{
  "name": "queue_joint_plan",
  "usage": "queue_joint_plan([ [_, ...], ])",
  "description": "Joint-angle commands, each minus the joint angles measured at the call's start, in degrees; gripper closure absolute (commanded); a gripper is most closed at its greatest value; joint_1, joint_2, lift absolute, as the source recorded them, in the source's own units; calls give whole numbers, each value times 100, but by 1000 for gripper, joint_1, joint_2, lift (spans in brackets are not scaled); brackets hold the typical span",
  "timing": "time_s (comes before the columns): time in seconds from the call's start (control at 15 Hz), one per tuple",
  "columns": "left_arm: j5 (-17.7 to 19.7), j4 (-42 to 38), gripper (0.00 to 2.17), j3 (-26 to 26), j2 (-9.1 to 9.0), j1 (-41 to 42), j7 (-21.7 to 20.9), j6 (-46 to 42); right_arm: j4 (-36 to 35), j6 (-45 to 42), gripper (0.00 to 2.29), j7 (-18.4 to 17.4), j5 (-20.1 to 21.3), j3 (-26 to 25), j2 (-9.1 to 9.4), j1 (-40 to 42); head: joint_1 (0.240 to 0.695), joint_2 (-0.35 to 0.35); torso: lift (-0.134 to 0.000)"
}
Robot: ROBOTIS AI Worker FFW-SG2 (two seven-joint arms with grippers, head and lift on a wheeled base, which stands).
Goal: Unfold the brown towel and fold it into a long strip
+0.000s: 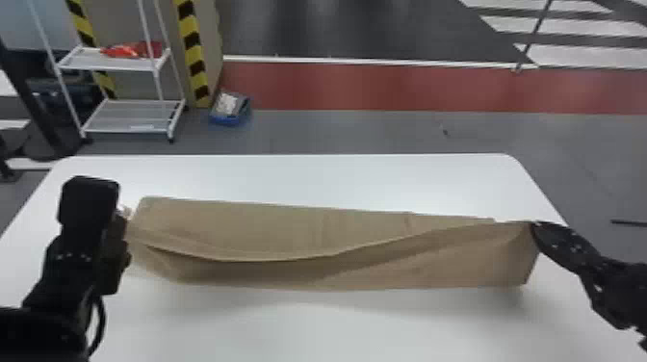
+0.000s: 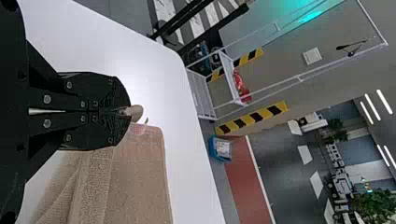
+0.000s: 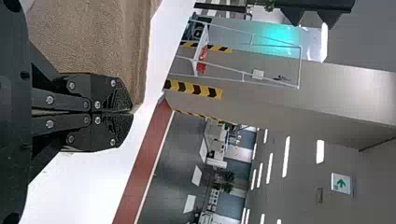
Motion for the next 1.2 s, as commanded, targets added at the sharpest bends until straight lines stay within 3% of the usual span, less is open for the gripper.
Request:
queue_joint_plan([
  [0.0,-439,547,1619,-338,-16,-539,81,84,486,-62,1180,-32,2,-39,-86,-243,695,-86,-121],
  [0.07,-677,819,1619,-452,-43,-741,125,154,688,-62,1180,-58,2,-48,-121,-366,695,-103,-121],
  [0.27,-729,1558,1615,-593,-52,-1286,143,172,1224,-308,1180,-234,-25,-66,-200,-647,695,-126,-121],
  [0.47,-896,2138,1612,-769,-69,-1708,143,436,1980,-571,1180,-330,46,198,-402,-1131,695,-138,-121],
  [0.87,-826,2955,1541,-795,-78,-2156,222,190,2947,-923,1180,-664,424,787,-569,-1869,695,-120,-121],
  [0.93,-791,3122,1301,-795,-78,-2235,222,14,3096,-976,1180,-682,485,840,-578,-1966,695,-115,-121],
  [1.07,-729,3482,167,-760,-69,-2385,222,-461,3377,-1081,1180,-831,582,971,-587,-2124,695,-104,-121],
  [1.13,-694,3641,19,-742,-69,-2455,222,-654,3544,-1152,1180,-919,643,1007,-587,-2221,695,-104,-121],
])
